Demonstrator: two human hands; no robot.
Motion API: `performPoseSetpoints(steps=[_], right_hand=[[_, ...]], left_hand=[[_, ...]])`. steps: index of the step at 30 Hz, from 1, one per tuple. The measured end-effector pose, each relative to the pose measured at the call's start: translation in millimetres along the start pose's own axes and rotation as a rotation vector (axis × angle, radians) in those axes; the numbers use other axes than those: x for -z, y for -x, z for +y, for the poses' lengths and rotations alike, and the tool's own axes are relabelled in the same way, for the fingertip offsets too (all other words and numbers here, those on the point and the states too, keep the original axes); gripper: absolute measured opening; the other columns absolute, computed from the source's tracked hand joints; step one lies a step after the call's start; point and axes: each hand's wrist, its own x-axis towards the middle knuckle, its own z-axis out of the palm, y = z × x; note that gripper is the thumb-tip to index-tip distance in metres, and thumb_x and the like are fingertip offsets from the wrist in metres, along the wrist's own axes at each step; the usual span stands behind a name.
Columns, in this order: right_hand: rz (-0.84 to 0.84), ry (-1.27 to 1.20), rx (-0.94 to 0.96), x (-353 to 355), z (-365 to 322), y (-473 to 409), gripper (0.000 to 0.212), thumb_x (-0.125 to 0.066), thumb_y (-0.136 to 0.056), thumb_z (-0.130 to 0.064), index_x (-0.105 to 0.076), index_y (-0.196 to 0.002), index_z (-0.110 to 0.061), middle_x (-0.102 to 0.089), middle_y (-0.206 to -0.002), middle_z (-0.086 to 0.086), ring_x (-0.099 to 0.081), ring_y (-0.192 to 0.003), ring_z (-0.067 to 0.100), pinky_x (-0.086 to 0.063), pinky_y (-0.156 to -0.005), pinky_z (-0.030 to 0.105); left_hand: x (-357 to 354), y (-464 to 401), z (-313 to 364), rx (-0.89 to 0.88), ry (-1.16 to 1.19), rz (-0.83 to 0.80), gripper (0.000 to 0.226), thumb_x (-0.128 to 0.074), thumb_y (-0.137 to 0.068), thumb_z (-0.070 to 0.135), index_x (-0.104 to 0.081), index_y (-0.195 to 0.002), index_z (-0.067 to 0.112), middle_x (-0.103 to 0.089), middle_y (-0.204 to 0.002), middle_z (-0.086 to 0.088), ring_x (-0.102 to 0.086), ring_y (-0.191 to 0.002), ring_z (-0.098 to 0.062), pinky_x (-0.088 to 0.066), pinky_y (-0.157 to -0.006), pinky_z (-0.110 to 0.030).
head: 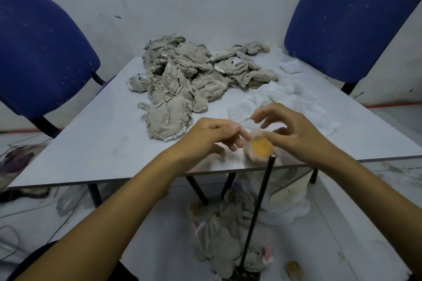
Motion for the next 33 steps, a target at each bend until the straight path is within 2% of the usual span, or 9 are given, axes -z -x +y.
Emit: performPoseSetpoints(steps=[4,7,11,16,19,22,25,27,33], right_hand=[[-0.192,0.401,0.025,-3.4,15.3,6.8,0.029,-0.073,-0.089,-0.027,-0.068,-0.117,-0.032,-0.058,-0.111,-0.011,-0.051,-0.101,0.002,-0.039,-0.081,0.008],[-0.133,0.446,0.025,-12.6,17.8,7.4,0.026,-0.072,-0.090,-0.026,-0.067,-0.115,-0.031,-0.059,-0.103,-0.008,-0.049,-0.094,0.004,-0.034,-0.078,0.010],[-0.015,0.303,0.033,-20.1,15.7,4.9,0.024,-0.078,-0.084,-0.014,-0.071,-0.103,-0.027,-0.067,-0.093,-0.007,-0.060,-0.084,0.002,-0.044,-0.073,0.012],[0.209,-0.021,-0.018,-26.6,12.0,3.3,0.025,-0.081,-0.080,-0.014,-0.069,-0.094,-0.031,-0.067,-0.073,-0.008,-0.064,-0.068,0.008,-0.052,-0.066,0.021],[0.165,-0.100,-0.046,-30.6,9.5,3.5,0.030,-0.084,-0.075,-0.010,-0.071,-0.095,-0.028,-0.068,-0.073,-0.003,-0.067,-0.068,0.015,-0.058,-0.068,0.033],[0.066,-0.177,-0.046,-30.2,8.8,1.7,0.037,-0.086,-0.071,-0.006,-0.072,-0.103,-0.020,-0.069,-0.083,0.002,-0.070,-0.074,0.017,-0.060,-0.070,0.031],[0.068,-0.229,-0.081,-20.7,11.4,-2.8,0.038,-0.079,-0.080,-0.008,-0.071,-0.113,-0.025,-0.062,-0.103,0.005,-0.069,-0.083,0.014,-0.058,-0.064,0.026],[0.082,-0.068,-0.056,-14.0,15.2,-4.3,0.037,-0.078,-0.079,-0.021,-0.071,-0.112,-0.033,-0.059,-0.108,-0.001,-0.066,-0.086,0.011,-0.055,-0.074,0.021],[0.048,-0.035,-0.006,-16.8,20.4,-1.4,0.031,-0.079,-0.076,-0.029,-0.075,-0.106,-0.032,-0.070,-0.097,-0.011,-0.066,-0.084,0.011,-0.056,-0.074,0.028]], left_hand=[[-1.7,-0.6,-14.3,-0.066,-0.433,0.159,0.018,-0.063,-0.094,0.015,-0.074,-0.096,0.028,-0.066,-0.089,0.004,-0.061,-0.082,-0.009,-0.053,-0.076,-0.030],[-9.8,-2.5,-19.5,-0.095,-0.604,0.137,0.022,-0.066,-0.092,0.018,-0.068,-0.109,0.031,-0.061,-0.106,0.006,-0.061,-0.095,-0.004,-0.046,-0.086,-0.022],[-17.7,-6.7,-22.7,-0.111,-0.710,0.073,0.038,-0.070,-0.087,0.021,-0.061,-0.123,0.029,-0.055,-0.121,0.005,-0.058,-0.105,-0.007,-0.043,-0.089,-0.022],[-14.3,-13.4,-20.9,-0.081,-0.364,0.149,0.031,-0.079,-0.082,0.026,-0.065,-0.110,0.030,-0.068,-0.103,0.006,-0.065,-0.097,-0.005,-0.052,-0.088,-0.024],[-17.5,-14.7,-22.7,-0.078,-0.268,0.227,0.015,-0.081,-0.080,0.017,-0.073,-0.092,0.022,-0.074,-0.086,0.000,-0.070,-0.084,-0.017,-0.058,-0.083,-0.037],[-17.5,-15.7,-22.7,-0.039,-0.147,0.264,0.015,-0.077,-0.081,0.002,-0.073,-0.080,0.017,-0.073,-0.080,-0.009,-0.071,-0.083,-0.028,-0.058,-0.085,-0.052],[-11.2,-18.5,-20.6,-0.049,0.010,0.244,0.020,-0.069,-0.084,-0.008,-0.072,-0.082,0.011,-0.072,-0.083,-0.009,-0.069,-0.081,-0.022,-0.060,-0.081,-0.041],[-9.9,-18.2,-19.5,-0.055,0.072,0.230,0.020,-0.067,-0.084,-0.012,-0.071,-0.083,0.008,-0.070,-0.086,-0.010,-0.070,-0.078,-0.020,-0.060,-0.078,-0.031],[-10.9,-18.7,-26.4,-0.050,0.025,0.224,0.027,-0.068,-0.082,-0.014,-0.072,-0.077,0.013,-0.072,-0.087,-0.003,-0.070,-0.076,-0.014,-0.057,-0.073,-0.024]])
